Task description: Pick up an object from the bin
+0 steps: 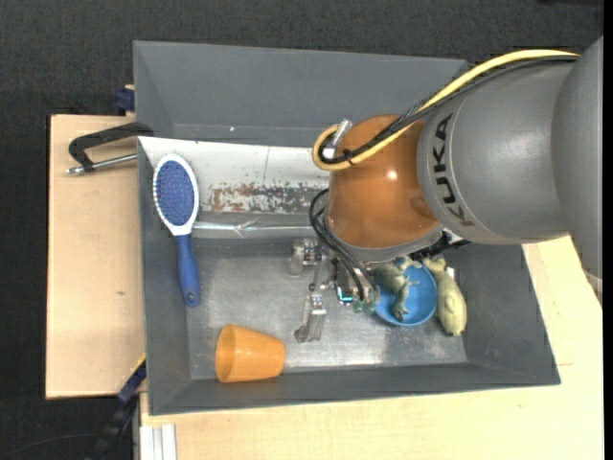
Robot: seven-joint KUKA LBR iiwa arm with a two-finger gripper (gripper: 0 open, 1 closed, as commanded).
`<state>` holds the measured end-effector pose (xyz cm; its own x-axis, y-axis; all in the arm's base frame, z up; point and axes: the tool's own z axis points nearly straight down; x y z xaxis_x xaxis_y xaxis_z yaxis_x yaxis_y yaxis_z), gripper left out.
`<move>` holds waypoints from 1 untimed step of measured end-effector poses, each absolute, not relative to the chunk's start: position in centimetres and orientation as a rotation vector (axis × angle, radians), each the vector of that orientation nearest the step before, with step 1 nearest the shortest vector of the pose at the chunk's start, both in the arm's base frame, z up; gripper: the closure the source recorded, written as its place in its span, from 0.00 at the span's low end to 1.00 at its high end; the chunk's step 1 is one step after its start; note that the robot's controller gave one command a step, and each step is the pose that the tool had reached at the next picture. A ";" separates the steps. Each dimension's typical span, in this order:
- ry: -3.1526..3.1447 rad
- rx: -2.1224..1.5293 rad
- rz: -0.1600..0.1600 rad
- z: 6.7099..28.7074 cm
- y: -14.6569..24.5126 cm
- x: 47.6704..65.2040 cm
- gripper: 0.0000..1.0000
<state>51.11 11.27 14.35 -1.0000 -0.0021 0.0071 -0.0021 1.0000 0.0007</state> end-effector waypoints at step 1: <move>-3.132 0.172 0.000 9.0 17.3 50.1 0.00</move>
Offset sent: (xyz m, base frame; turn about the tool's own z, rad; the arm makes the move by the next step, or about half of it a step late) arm -0.0095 0.0573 -0.0533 -0.1010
